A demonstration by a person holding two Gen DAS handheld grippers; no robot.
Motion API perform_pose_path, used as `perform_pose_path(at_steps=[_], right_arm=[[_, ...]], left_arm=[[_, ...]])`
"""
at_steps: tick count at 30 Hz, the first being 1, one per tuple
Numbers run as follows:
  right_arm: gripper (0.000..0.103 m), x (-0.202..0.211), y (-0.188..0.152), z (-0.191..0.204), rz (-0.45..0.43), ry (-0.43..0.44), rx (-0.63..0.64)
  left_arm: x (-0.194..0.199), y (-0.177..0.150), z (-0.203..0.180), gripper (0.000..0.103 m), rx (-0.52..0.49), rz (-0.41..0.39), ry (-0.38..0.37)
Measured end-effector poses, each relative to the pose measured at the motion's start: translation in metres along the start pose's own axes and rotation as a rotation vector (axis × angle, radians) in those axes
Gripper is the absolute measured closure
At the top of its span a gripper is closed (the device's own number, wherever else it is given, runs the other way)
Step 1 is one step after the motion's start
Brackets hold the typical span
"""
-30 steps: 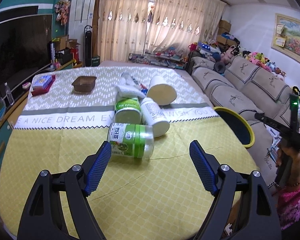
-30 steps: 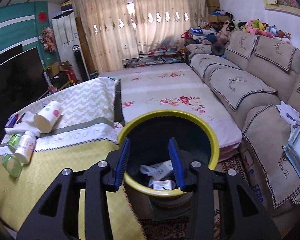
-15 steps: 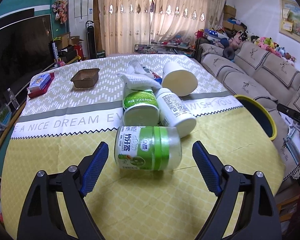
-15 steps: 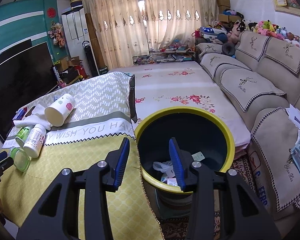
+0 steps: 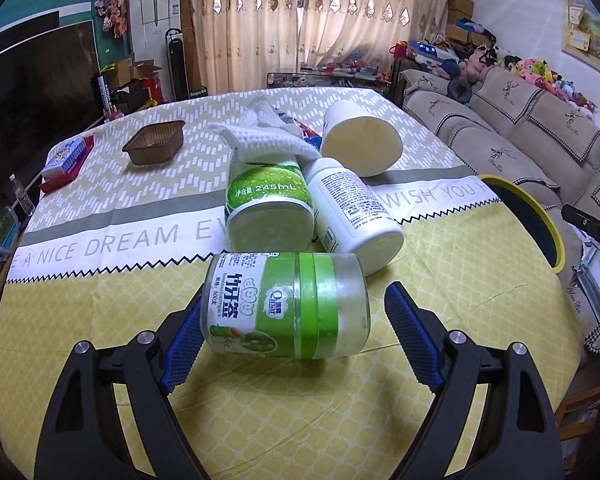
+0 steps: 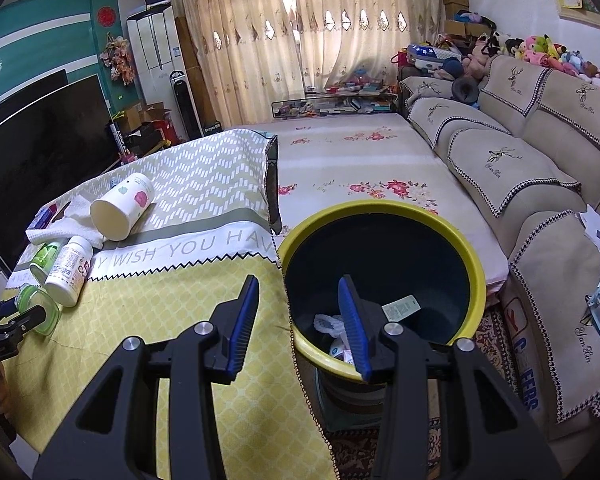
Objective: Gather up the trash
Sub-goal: 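Grasp the green-lidded plastic jar with the left gripper and lift it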
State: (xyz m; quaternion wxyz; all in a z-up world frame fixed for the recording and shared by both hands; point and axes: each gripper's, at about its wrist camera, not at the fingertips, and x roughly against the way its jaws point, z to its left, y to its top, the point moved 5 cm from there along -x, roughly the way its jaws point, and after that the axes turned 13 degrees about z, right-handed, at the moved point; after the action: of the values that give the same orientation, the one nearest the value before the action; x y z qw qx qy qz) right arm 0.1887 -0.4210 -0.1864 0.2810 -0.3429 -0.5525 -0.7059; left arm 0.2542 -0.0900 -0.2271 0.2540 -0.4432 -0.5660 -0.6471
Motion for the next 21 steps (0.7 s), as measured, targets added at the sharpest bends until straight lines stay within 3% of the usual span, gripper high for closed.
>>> perform_pose_path(at_steps=[5, 9, 21], right_arm=[[0.063, -0.001, -0.001, 0.001, 0.000, 0.001, 0.001], [0.063, -0.001, -0.002, 0.003, 0.001, 0.004, 0.004], [0.063, 0.003, -0.001, 0.007, -0.004, 0.013, 0.011]], left_arm=[[-0.003, 0.000, 0.000, 0.023, 0.000, 0.008, 0.013], [-0.005, 0.000, 0.004, 0.033, 0.008, 0.015, 0.020], [0.008, -0.007, 0.002, 0.033, -0.002, 0.008, 0.006]])
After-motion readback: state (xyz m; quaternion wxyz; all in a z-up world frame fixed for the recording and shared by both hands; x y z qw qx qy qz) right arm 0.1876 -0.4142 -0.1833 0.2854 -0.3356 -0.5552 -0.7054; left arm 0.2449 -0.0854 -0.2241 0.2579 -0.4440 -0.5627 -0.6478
